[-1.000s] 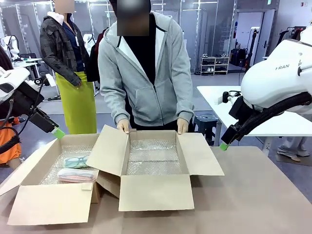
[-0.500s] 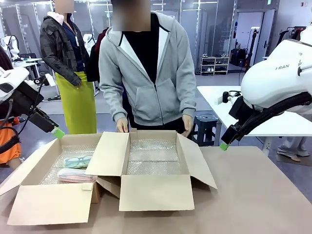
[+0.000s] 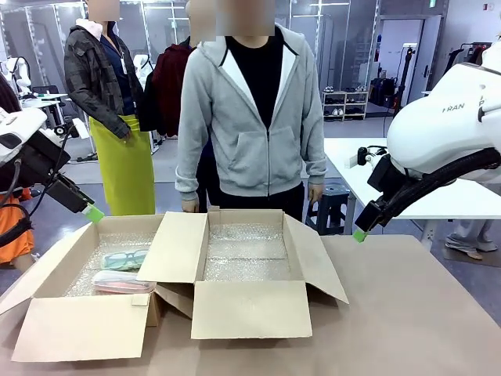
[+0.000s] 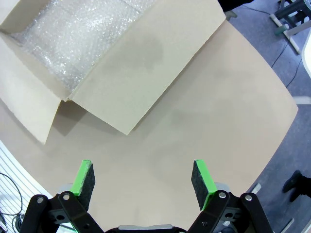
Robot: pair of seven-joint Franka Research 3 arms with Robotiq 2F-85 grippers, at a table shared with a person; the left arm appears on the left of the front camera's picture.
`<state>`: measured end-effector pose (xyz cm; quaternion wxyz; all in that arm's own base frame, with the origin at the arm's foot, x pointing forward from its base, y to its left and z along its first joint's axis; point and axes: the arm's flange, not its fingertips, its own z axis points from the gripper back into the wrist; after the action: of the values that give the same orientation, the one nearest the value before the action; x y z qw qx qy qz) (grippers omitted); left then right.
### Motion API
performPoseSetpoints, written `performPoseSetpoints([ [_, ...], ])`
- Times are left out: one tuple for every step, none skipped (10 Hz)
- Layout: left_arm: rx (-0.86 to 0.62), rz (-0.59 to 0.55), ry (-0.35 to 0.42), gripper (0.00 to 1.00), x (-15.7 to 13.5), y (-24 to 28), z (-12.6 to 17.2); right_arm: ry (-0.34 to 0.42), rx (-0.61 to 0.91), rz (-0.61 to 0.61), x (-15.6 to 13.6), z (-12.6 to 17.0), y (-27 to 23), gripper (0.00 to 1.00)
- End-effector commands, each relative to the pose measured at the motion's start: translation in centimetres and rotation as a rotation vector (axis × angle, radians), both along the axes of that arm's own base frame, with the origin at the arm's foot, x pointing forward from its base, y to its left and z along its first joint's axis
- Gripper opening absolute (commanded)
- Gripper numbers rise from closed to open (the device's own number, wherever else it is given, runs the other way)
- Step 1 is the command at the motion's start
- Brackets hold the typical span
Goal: Pack the glasses set securely to prepare it for shipping.
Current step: Position the Package Box on the left side of the table.
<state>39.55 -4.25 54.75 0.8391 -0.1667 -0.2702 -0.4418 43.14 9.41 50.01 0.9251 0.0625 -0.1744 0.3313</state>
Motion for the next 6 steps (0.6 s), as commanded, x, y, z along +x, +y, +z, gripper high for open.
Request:
performPoseSetpoints([
  [0.017, 0.021, -0.009, 1.00, 0.01, -0.12, 0.16, -0.001, -0.014, 0.013, 0.06, 0.25, -0.06, 1.00],
  [0.017, 0.021, -0.009, 1.00, 0.01, -0.12, 0.16, -0.001, -0.014, 0.013, 0.06, 0.25, -0.06, 1.00],
  [0.017, 0.021, -0.009, 1.00, 0.01, -0.12, 0.16, -0.001, -0.014, 0.013, 0.06, 0.25, -0.06, 1.00],
  [0.017, 0.021, -0.009, 1.00, 0.01, -0.12, 0.16, -0.001, -0.014, 0.013, 0.06, 0.25, -0.06, 1.00],
  [0.017, 0.021, -0.009, 1.00, 0.01, -0.12, 0.16, -0.001, -0.014, 0.013, 0.06, 0.25, -0.06, 1.00],
  [0.017, 0.021, -0.009, 1.00, 0.01, -0.12, 0.16, -0.001, -0.014, 0.013, 0.06, 0.25, -0.06, 1.00],
])
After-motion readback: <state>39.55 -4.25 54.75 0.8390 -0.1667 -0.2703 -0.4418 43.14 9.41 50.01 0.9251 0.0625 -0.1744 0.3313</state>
